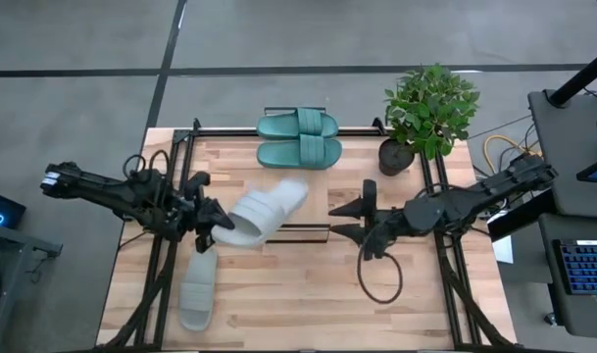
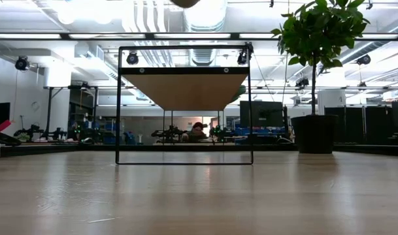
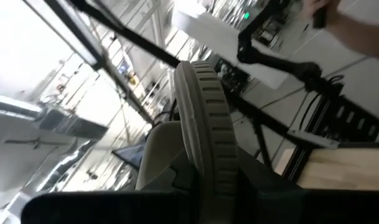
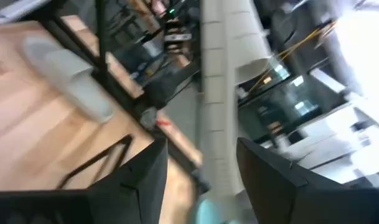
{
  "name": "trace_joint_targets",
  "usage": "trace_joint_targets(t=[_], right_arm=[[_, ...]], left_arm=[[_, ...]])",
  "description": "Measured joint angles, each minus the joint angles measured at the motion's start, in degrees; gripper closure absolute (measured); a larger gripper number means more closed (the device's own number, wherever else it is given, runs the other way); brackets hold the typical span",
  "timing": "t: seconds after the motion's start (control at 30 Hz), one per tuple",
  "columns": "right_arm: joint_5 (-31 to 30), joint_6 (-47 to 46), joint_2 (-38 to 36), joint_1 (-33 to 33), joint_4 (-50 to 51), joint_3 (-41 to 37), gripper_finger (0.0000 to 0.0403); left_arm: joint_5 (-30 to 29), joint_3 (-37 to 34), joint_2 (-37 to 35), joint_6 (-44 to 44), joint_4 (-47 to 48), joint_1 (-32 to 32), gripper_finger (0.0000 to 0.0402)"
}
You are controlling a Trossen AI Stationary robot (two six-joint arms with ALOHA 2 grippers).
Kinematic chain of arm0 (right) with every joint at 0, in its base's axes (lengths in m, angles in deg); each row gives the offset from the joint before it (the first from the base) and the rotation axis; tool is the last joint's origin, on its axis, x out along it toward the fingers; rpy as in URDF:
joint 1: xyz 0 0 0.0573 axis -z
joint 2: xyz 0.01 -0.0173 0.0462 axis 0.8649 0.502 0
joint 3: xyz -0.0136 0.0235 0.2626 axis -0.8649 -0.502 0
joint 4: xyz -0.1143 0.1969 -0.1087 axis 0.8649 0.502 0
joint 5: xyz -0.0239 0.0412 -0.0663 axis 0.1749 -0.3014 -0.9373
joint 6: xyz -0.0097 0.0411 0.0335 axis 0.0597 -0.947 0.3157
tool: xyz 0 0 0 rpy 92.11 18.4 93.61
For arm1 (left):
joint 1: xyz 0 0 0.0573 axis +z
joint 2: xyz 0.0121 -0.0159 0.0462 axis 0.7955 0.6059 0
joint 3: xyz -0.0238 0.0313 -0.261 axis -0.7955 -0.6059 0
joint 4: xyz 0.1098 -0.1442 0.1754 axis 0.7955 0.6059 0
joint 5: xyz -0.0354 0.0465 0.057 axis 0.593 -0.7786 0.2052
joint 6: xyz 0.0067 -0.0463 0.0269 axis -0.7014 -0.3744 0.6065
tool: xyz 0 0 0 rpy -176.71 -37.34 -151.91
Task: Pick and place slides into the shelf
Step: Put the right gray slide on the shelf
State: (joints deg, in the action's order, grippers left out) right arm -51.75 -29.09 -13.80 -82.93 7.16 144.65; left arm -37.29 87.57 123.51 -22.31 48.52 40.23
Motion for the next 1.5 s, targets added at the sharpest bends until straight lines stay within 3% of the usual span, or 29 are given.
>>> trace_joint_targets(t=[0.3,0.5,1.03,1.23,1.37,1.5], right_arm=[[-0.5,6.8,4.5,1.9,-8.6,-2.3,0.0220],[-6.4,7.7,7.7,3.6,-9.6,0.0,0.0204],[-5.7,7.5,11.2,6.6,-10.4,2.2,0.0197],[-3.0,2.9,11.3,7.6,-10.8,2.9,0.0198],[-2.9,4.5,11.3,7.5,-10.8,2.6,0.0216],[-2.9,4.6,12.0,7.5,-10.9,2.6,0.0281]], left_arm=[[0.1,0.5,4.7,0.2,-3.8,0.0,0.0374],[0.2,0.5,5.9,-0.1,-5.3,0.0,0.0374],[0.2,0.8,7.1,0.0,-6.6,0.0,0.0374],[0.2,0.8,7.5,0.3,-6.5,0.0,0.0374],[0.1,0.9,7.5,-0.1,-6.5,0.0,0.0374],[-1.5,0.9,7.6,-0.1,-6.5,0.0,0.0374]])
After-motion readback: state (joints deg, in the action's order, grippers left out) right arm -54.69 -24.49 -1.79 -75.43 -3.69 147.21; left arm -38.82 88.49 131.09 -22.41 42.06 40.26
